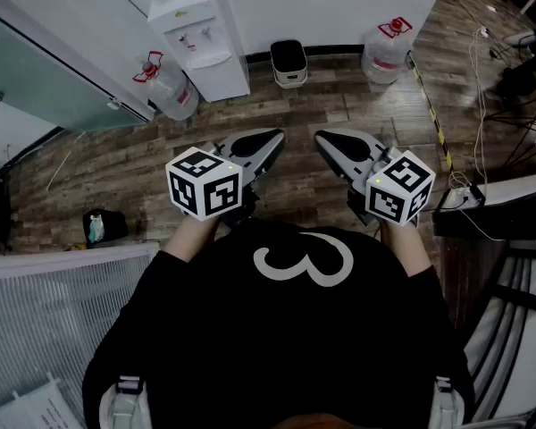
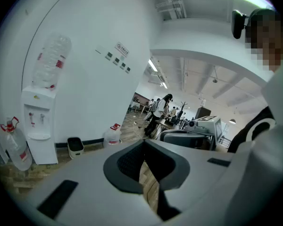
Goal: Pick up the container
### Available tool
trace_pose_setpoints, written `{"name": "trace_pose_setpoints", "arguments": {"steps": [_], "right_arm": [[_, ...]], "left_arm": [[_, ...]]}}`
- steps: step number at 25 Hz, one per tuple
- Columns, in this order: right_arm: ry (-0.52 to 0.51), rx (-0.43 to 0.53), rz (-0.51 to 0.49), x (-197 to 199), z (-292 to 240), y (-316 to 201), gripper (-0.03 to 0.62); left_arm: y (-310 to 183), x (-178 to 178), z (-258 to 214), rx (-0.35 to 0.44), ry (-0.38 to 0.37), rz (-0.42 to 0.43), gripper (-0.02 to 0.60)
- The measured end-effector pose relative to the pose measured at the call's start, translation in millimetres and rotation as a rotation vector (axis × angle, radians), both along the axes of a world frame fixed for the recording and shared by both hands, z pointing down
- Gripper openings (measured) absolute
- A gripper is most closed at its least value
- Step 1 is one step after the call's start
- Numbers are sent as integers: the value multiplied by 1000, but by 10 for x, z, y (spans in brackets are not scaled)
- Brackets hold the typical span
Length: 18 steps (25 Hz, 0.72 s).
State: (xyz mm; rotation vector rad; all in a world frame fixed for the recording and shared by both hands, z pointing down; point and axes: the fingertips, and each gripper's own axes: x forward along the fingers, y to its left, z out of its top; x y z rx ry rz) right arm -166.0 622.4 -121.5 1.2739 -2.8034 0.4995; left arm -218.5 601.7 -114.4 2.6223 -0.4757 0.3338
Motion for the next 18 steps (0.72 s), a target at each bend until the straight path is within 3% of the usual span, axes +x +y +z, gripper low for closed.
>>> {"name": "trace_pose_setpoints", "arguments": {"steps": [7, 18], "right_arm": [[-32, -2, 8, 75, 20, -24, 25], [23, -14, 36, 119, 212, -283, 26]], "left_arm": [[17, 66, 48, 9, -26, 13, 15], [-256, 141, 218, -27, -20, 36, 15]]}}
